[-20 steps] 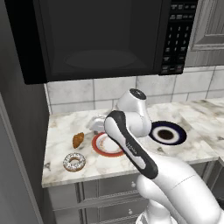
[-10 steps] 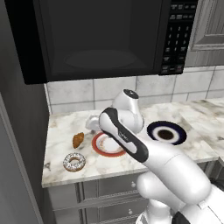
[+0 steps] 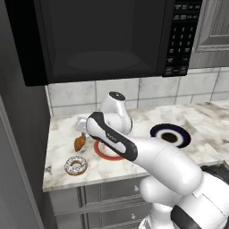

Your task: Place the pastries on the plates.

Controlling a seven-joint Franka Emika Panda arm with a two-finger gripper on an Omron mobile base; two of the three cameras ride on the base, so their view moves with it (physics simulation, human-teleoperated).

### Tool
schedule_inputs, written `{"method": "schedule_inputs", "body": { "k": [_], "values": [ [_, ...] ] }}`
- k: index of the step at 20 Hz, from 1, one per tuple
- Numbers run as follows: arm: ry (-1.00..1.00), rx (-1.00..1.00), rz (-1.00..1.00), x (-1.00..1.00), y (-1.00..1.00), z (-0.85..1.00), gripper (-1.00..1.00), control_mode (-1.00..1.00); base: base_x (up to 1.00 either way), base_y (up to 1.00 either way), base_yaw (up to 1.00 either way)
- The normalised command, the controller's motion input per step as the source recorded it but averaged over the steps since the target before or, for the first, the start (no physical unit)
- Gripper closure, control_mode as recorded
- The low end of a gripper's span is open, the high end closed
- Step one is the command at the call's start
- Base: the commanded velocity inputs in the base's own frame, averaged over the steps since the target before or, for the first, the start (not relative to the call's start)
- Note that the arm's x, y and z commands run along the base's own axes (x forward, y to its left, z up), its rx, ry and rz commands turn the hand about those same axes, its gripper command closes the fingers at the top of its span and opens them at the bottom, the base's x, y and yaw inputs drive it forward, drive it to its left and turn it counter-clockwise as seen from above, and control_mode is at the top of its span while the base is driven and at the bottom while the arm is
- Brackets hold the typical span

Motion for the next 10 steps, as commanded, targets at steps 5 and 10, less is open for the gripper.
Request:
{"method": "schedule_inputs", "body": {
  "k": [5, 10],
  "values": [
    [0.16, 0.00, -0.05, 0.26, 0.08, -0.20, -1.00, -1.00, 0.00, 0.00, 0.00],
    [0.11, 0.00, -0.02, 0.26, 0.00, -0.10, -1.00, -1.00, 0.00, 0.00, 0.00]
  ]
}}
